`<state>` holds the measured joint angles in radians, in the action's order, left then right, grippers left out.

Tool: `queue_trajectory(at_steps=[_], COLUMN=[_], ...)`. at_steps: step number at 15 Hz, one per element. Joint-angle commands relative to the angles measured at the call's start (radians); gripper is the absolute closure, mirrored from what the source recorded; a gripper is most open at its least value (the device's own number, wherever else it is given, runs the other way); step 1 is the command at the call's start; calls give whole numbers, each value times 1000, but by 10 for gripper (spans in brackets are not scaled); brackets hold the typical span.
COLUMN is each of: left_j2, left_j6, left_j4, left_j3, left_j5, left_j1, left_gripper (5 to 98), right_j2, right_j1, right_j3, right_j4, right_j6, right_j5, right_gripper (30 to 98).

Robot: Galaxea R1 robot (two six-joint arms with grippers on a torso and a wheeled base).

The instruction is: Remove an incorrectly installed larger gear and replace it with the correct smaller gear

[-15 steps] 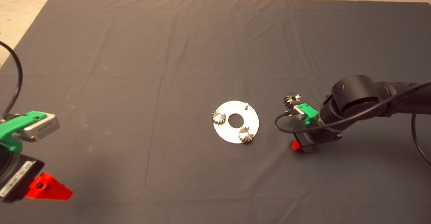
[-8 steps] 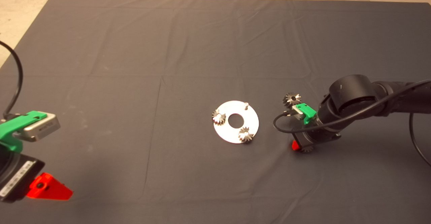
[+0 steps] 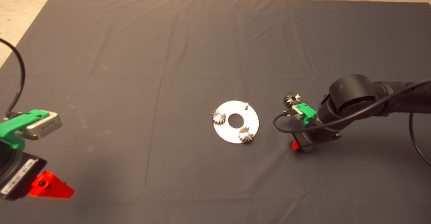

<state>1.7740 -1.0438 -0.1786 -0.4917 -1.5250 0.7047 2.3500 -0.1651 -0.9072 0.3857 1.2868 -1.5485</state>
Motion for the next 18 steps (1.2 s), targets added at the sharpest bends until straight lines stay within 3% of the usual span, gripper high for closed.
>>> queue_trajectory(at_steps=[1,7,18], left_j2=[12,23,12], left_j6=[-5,-5,-5], left_j4=[-13,-13,-13], left_j3=[-8,-14,-13], left_j5=[-133,-133,-133], left_j1=[10,10,10], left_gripper=[54,54,54], right_j2=[7,7,6], right_j1=[-18,-27,-27], right_j3=[1,1,2], right_j4=[31,31,31], right_j6=[0,0,0], right_j5=[-18,-18,-18], right_gripper=[797,849,874])
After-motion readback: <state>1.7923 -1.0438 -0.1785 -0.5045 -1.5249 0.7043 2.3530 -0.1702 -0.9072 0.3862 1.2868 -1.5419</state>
